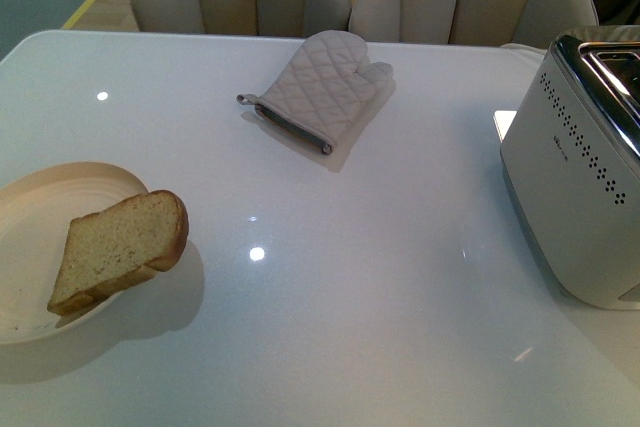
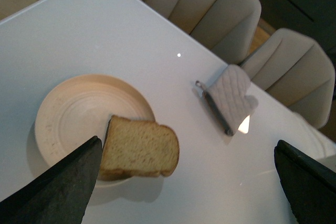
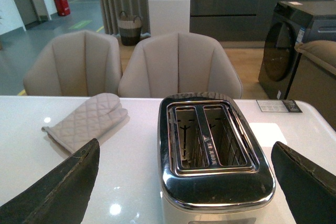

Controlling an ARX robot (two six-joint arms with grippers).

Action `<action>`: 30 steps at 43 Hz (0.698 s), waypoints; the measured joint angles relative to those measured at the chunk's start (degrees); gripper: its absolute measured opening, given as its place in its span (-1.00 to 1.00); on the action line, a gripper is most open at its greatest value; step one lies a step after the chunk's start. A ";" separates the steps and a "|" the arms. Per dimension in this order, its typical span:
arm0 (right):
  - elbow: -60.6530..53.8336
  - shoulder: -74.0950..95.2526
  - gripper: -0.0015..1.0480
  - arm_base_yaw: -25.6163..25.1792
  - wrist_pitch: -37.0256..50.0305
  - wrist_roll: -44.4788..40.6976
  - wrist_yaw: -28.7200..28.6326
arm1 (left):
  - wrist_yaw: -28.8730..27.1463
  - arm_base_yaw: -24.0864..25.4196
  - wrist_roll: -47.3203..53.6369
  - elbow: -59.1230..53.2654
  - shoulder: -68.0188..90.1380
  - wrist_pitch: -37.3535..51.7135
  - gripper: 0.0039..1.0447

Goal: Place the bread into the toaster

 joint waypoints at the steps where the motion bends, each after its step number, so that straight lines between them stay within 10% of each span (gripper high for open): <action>1: 0.00 0.00 0.83 0.00 0.00 0.00 0.00 | 0.66 1.33 -0.39 1.20 3.28 2.43 0.87; 9: 0.00 0.00 0.83 0.00 0.00 0.00 0.02 | 1.60 12.07 0.76 6.58 29.27 15.15 0.87; 30: 0.00 0.00 0.83 0.00 0.00 0.00 0.00 | 2.86 19.78 10.73 14.10 83.01 41.09 0.87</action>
